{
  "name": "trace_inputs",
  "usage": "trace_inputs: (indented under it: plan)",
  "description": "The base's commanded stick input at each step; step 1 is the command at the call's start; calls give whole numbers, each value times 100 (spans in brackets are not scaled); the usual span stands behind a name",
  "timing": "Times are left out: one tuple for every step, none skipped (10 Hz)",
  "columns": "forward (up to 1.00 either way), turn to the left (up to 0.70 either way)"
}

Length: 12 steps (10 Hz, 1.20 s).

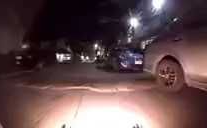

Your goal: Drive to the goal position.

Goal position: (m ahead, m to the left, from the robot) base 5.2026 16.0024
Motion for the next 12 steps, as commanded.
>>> trace_inputs:
  plan:
    - [60,-15]
    - [60,-15]
    - [60,-15]
    - [60,-15]
    - [60,-15]
    - [60,-15]
    - [60,-15]
    - [60,-15]
    - [60,-15]
    - [60,-15]
    - [60,-15]
    - [60,-12]
